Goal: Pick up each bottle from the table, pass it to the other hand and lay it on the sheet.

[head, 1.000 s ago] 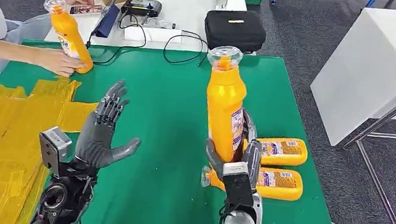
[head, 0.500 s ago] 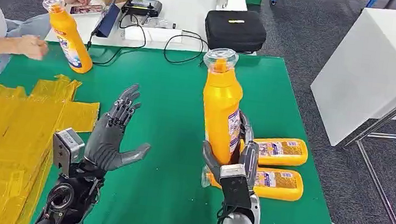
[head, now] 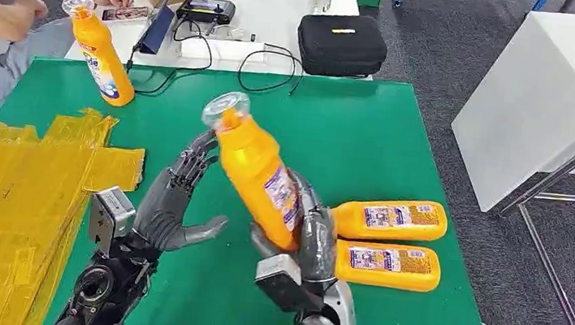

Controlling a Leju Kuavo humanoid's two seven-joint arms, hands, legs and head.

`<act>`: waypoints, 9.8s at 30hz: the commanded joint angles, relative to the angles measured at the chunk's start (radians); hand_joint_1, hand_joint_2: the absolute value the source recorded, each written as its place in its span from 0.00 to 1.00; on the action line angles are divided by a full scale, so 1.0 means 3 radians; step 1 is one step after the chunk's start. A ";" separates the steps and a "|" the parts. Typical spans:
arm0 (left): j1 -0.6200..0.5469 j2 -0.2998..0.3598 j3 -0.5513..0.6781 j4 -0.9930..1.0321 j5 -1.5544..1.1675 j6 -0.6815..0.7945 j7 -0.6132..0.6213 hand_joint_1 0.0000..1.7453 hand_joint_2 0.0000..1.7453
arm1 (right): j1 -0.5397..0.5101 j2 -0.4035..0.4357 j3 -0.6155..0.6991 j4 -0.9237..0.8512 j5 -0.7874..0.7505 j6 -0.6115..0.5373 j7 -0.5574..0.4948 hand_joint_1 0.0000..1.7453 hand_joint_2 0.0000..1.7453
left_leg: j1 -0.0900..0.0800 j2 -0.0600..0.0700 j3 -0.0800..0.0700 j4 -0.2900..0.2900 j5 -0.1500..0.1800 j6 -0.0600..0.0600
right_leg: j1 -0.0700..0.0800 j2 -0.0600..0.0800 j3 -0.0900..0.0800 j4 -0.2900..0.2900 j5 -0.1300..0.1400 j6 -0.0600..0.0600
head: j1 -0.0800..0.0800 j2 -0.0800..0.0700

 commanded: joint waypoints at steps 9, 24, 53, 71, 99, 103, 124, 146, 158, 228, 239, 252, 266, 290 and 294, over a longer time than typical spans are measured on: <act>-0.0370 0.0087 -0.0134 0.0682 0.0414 -0.0232 0.0031 0.00 1.00 | -0.0463 -0.0070 0.1145 0.1375 0.0157 -0.0453 -0.0301 1.00 1.00 | -0.0001 -0.0004 0.0007 -0.0004 0.0001 0.0000 | -0.0001 -0.0006 0.0008 -0.0004 -0.0002 0.0002 | -0.0001 0.0000; -0.0367 0.0045 0.0002 0.0693 0.0734 -0.0312 0.0013 1.00 1.00 | -0.0528 -0.0066 0.1213 0.1538 0.0112 -0.0644 -0.0297 1.00 1.00 | -0.0001 -0.0008 0.0006 -0.0002 0.0001 0.0001 | -0.0001 -0.0010 0.0006 -0.0003 -0.0003 0.0003 | -0.0001 0.0000; -0.0338 0.0173 0.0552 0.0384 -0.0473 0.1120 0.0098 1.00 1.00 | 0.0180 -0.0233 0.0089 -0.0842 -0.0925 0.0062 -0.0003 0.00 0.00 | -0.0002 -0.0007 -0.0007 0.0007 -0.0002 0.0002 | -0.0002 -0.0011 -0.0004 0.0007 -0.0006 0.0004 | 0.0000 0.0000; -0.0677 0.0970 0.0943 0.1646 -0.4792 0.2953 0.0807 1.00 1.00 | 0.0171 -0.0268 -0.0547 -0.1124 -0.1544 0.0186 -0.0152 0.00 1.00 | -0.0002 0.0004 0.0007 -0.0005 0.0003 0.0000 | -0.0003 -0.0001 0.0002 -0.0002 0.0000 0.0002 | 0.0000 -0.0001; -0.0761 0.0954 0.1107 0.2723 -0.4468 0.2953 0.0701 1.00 1.00 | 0.0093 -0.0336 -0.0421 -0.0902 -0.1503 0.0115 -0.0151 0.00 1.00 | 0.0000 -0.0001 -0.0001 -0.0002 0.0003 0.0000 | 0.0000 -0.0003 -0.0001 -0.0001 -0.0001 0.0003 | 0.0000 -0.0001; -0.0761 0.0954 0.1107 0.2723 -0.4468 0.2953 0.0701 1.00 1.00 | 0.0093 -0.0336 -0.0421 -0.0902 -0.1503 0.0115 -0.0151 0.00 1.00 | -0.0001 -0.0002 -0.0001 -0.0002 0.0003 0.0000 | -0.0001 -0.0004 -0.0001 -0.0001 -0.0001 0.0003 | 0.0000 -0.0001; -0.0761 0.0954 0.1107 0.2723 -0.4468 0.2953 0.0701 1.00 1.00 | 0.0093 -0.0336 -0.0421 -0.0902 -0.1503 0.0115 -0.0151 0.00 1.00 | 0.0000 -0.0003 0.0000 -0.0002 0.0003 0.0000 | -0.0001 -0.0005 0.0001 -0.0001 -0.0001 0.0003 | 0.0000 0.0000; -0.0894 0.0858 0.1070 0.3903 -0.4570 0.1598 0.1065 0.00 1.00 | -0.0249 -0.0228 -0.0400 -0.0374 -0.1308 0.0298 0.0068 0.00 1.00 | -0.0031 -0.0025 0.0095 -0.0043 -0.0012 0.0006 | -0.0031 -0.0027 0.0093 -0.0004 -0.0022 0.0005 | 0.0004 -0.0001; -0.0858 0.0804 0.1109 0.3875 -0.4521 0.1548 0.0980 0.00 1.00 | -0.0216 -0.0205 -0.0414 -0.0418 -0.1304 0.0285 0.0069 0.00 1.00 | -0.0028 -0.0011 0.0112 -0.0056 0.0004 -0.0011 | -0.0027 -0.0016 0.0098 -0.0006 -0.0016 -0.0005 | 0.0005 0.0000; -0.0004 0.0215 0.0199 0.0527 -0.1143 0.0741 -0.0657 0.00 1.00 | -0.1708 -0.2343 -0.0349 0.1446 0.0695 0.1739 0.0580 0.00 1.00 | -0.0033 -0.0029 0.0074 -0.0033 -0.0013 -0.0004 | -0.0036 -0.0035 0.0065 -0.0004 -0.0036 0.0011 | 0.0005 0.0000; -0.0079 0.0218 0.0165 0.0672 -0.1111 0.0751 -0.0684 0.00 1.00 | -0.1702 -0.2440 -0.0241 0.1675 0.0497 0.1814 0.0415 0.00 1.00 | -0.0032 -0.0031 0.0071 -0.0032 -0.0014 -0.0004 | -0.0035 -0.0037 0.0063 -0.0003 -0.0037 0.0011 | 0.0004 0.0000; -0.0144 0.0241 0.0108 0.0755 -0.1047 0.0742 -0.0709 0.00 1.00 | -0.1554 -0.2558 0.0032 0.1689 0.0286 0.2019 0.0193 0.00 1.00 | -0.0031 -0.0031 0.0072 -0.0034 -0.0014 -0.0004 | -0.0034 -0.0039 0.0064 -0.0005 -0.0038 0.0011 | 0.0005 0.0000; -0.0198 0.0215 0.0002 0.0846 -0.1013 0.0730 -0.0722 0.00 1.00 | -0.1368 -0.2250 0.0270 0.1887 0.0197 0.1939 0.0144 0.00 1.00 | -0.0027 -0.0027 0.0076 -0.0036 -0.0015 -0.0006 | -0.0030 -0.0035 0.0068 -0.0010 -0.0036 0.0010 | 0.0003 0.0000; -0.0210 0.0203 -0.0089 0.0901 -0.0975 0.0740 -0.0692 0.00 1.00 | -0.1494 -0.1734 0.0465 0.2604 0.0542 0.1389 0.0406 1.00 1.00 | -0.0027 -0.0019 0.0093 -0.0035 -0.0014 -0.0005 | -0.0028 -0.0026 0.0082 -0.0008 -0.0035 0.0011 | 0.0005 0.0000; -0.0204 0.0200 -0.0094 0.0904 -0.0975 0.0739 -0.0690 0.00 1.00 | -0.1520 -0.1734 0.0465 0.2655 0.0565 0.1410 0.0430 1.00 1.00 | -0.0026 -0.0013 0.0097 -0.0035 -0.0012 -0.0003 | -0.0028 -0.0021 0.0082 -0.0009 -0.0031 0.0011 | 0.0005 0.0000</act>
